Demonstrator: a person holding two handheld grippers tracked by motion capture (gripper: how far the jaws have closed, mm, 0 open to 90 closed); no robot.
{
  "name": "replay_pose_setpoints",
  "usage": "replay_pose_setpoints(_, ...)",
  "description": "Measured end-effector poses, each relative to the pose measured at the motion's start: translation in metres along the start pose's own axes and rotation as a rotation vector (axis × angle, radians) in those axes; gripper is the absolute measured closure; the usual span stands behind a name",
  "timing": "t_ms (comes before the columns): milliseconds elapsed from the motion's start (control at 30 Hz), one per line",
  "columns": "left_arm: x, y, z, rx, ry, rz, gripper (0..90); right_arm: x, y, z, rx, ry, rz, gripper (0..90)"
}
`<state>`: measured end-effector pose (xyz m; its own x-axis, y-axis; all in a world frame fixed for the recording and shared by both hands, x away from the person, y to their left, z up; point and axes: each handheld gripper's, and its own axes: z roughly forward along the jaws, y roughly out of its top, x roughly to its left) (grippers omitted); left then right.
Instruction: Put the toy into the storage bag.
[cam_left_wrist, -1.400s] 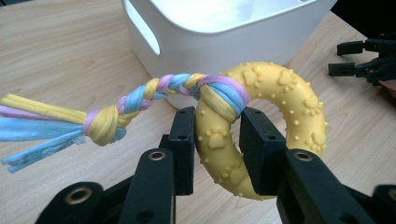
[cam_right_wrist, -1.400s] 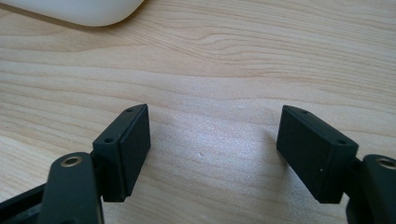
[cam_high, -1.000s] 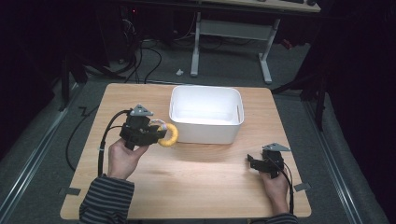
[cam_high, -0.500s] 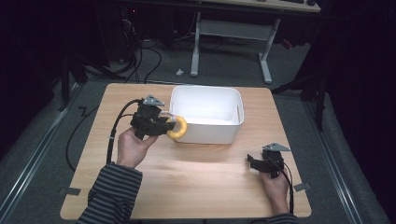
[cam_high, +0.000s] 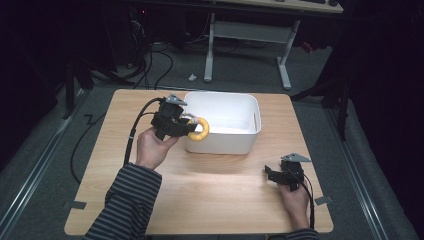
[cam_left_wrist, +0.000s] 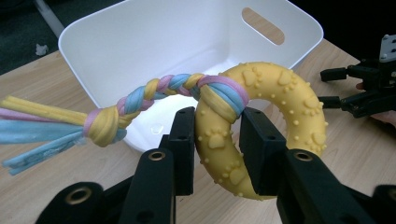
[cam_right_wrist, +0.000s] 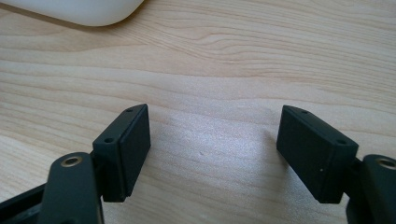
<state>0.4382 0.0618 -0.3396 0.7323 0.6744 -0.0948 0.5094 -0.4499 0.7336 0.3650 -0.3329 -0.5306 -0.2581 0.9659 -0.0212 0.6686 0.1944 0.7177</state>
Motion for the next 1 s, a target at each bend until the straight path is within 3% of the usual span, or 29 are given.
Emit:
replay_pose_setpoints(333, -0.002, 0.017, 0.013, 0.02, 0.006, 0.027, 66.9, 0.0, 0.0, 0.0, 0.0, 0.001, 0.001, 26.2)
replay_pose_setpoints(1000, -0.001, 0.037, 0.042, 0.052, 0.01, 0.029, 66.9, 0.0, 0.0, 0.0, 0.0, 0.001, 0.001, 26.2)
